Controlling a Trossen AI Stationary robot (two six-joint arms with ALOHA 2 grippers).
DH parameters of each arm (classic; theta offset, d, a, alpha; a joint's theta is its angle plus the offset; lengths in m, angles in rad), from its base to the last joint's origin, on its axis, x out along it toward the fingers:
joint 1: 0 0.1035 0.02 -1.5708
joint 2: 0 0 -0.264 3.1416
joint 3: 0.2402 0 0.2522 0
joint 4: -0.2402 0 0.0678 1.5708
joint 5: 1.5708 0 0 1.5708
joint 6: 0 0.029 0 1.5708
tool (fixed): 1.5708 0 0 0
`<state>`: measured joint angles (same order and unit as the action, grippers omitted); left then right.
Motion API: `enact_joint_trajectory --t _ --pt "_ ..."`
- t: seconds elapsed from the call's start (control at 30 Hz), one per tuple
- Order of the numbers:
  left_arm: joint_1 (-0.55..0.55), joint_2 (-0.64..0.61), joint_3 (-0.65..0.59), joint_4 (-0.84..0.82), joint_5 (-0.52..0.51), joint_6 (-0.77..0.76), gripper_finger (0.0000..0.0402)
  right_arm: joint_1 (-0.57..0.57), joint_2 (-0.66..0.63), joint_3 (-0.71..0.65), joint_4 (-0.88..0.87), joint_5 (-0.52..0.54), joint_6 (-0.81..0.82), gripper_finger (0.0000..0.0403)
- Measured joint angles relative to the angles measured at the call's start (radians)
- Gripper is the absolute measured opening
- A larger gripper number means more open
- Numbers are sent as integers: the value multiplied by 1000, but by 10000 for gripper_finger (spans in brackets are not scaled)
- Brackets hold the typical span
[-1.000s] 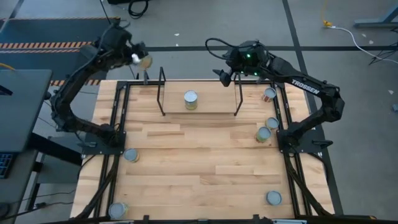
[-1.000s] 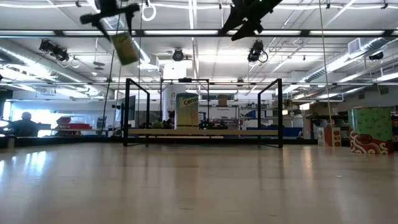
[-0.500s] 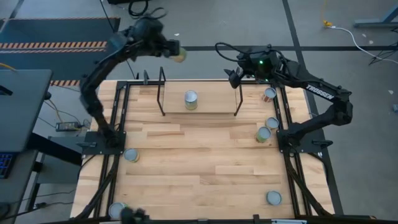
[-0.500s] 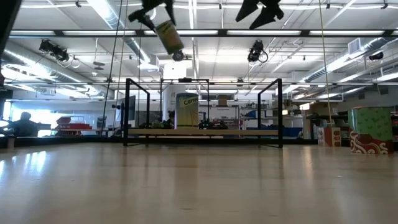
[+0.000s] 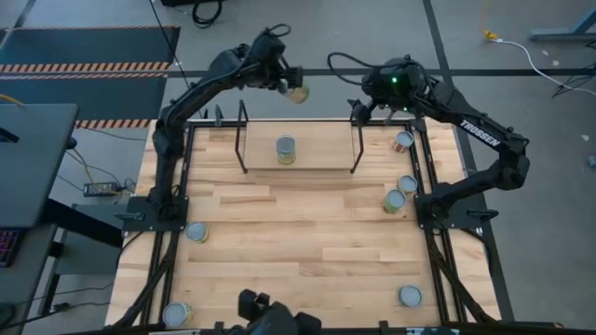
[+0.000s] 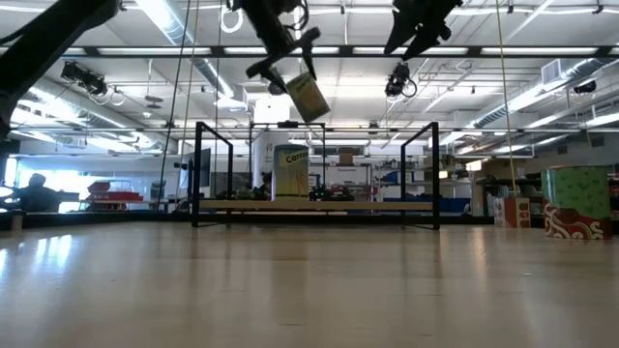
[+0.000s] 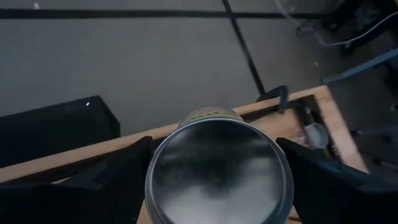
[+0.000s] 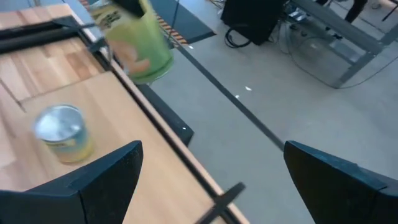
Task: Pick and place cans onto a shelf
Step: Put the canned oranges on the shelf
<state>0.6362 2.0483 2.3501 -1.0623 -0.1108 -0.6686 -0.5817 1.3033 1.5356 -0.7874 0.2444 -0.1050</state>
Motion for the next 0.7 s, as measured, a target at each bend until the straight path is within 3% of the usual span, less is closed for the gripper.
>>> enact_joint_trajectory --t 0.3,0.7 --pt "-33 109 -1 -21 52 22 318 -108 13 0 -23 -86 -3 398" --pt "-47 197 -2 -108 12 59 318 -81 55 -33 1 -88 187 398"
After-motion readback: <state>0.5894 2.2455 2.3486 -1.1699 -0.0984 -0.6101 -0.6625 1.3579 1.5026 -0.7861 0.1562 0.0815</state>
